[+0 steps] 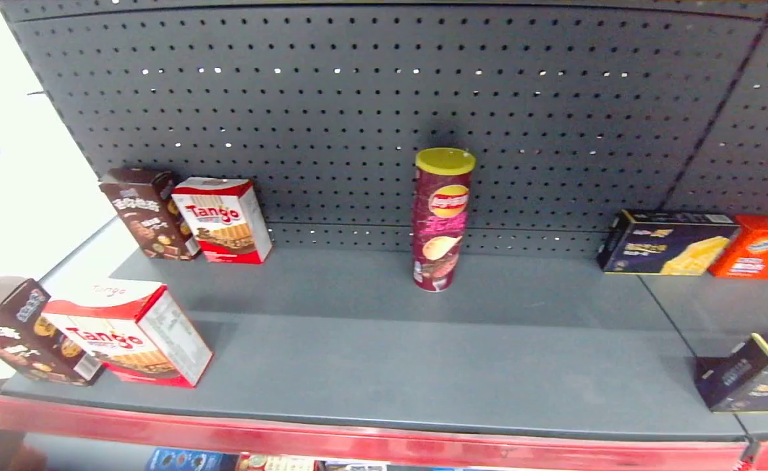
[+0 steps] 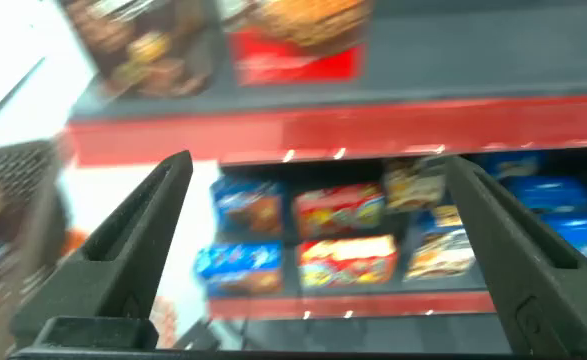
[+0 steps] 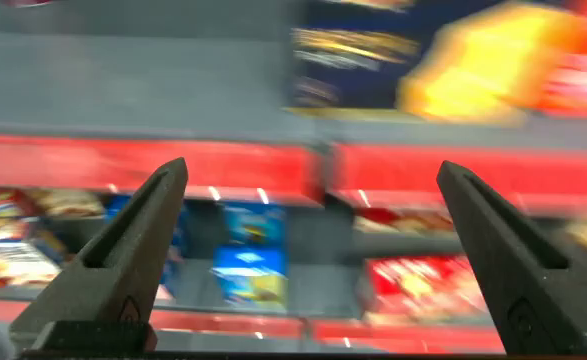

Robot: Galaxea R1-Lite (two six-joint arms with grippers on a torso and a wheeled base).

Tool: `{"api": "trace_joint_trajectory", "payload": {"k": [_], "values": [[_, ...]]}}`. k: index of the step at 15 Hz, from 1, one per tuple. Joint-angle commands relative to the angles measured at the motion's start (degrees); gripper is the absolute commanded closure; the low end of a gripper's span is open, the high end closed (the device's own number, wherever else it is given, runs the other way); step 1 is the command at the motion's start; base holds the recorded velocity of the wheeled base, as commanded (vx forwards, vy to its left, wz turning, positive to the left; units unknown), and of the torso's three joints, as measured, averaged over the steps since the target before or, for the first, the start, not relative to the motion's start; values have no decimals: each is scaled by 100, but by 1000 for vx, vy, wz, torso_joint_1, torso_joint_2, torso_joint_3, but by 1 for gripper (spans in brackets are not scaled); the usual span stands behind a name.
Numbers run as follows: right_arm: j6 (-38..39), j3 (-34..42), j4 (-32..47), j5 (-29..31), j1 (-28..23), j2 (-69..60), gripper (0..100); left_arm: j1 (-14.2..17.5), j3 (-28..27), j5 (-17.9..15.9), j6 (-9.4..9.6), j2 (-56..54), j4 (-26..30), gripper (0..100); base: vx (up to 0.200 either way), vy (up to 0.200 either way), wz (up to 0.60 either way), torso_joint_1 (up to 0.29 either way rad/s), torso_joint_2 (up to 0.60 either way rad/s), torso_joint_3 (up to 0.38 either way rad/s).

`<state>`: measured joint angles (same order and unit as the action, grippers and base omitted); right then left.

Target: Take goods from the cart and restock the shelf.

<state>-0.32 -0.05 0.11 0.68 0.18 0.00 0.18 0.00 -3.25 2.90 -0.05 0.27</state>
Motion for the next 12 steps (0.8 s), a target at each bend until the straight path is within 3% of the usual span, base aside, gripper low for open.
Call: {"api": "trace_joint_trajectory", "payload": {"k": [1, 9, 12], "values": [[-3, -4, -2, 2, -1, 0, 0, -1, 0, 0, 0, 5, 0, 0, 0, 0, 600, 17, 7, -7], [-3, 5, -2, 2, -1, 0, 0, -1, -9, 9, 0, 5, 8, 0, 0, 0, 600, 2, 4, 2], [-3, -4, -2, 2, -1, 0, 0, -9, -9, 0, 26, 5, 8, 0, 0, 0, 0, 0, 0, 0]]}}
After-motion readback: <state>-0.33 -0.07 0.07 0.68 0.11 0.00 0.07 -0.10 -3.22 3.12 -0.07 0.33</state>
